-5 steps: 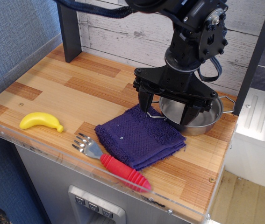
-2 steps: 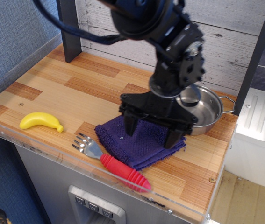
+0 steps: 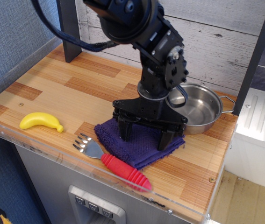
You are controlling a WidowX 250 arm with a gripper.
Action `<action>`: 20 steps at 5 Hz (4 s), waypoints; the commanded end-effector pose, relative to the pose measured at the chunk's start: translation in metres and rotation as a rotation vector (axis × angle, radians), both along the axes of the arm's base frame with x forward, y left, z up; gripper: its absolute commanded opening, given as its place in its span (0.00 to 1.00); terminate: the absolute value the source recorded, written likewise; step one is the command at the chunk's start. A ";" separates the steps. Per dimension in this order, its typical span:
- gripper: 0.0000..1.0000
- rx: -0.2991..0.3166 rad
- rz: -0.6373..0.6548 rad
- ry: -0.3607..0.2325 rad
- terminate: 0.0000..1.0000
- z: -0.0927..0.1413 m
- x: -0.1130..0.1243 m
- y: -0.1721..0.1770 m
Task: Pick the towel from corner and pace it on corner of the table
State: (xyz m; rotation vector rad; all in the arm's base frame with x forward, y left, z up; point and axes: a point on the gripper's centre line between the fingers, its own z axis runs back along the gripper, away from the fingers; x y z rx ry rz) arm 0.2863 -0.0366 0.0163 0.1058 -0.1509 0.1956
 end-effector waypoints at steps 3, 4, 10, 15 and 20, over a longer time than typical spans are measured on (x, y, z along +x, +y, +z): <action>1.00 0.032 0.109 0.020 0.00 -0.005 -0.003 0.046; 1.00 0.023 0.136 0.019 0.00 -0.004 -0.001 0.060; 1.00 0.045 0.288 0.049 0.00 -0.005 0.064 0.182; 1.00 0.090 0.305 -0.007 0.00 0.044 0.055 0.161; 1.00 0.087 0.295 -0.125 0.00 0.097 0.029 0.155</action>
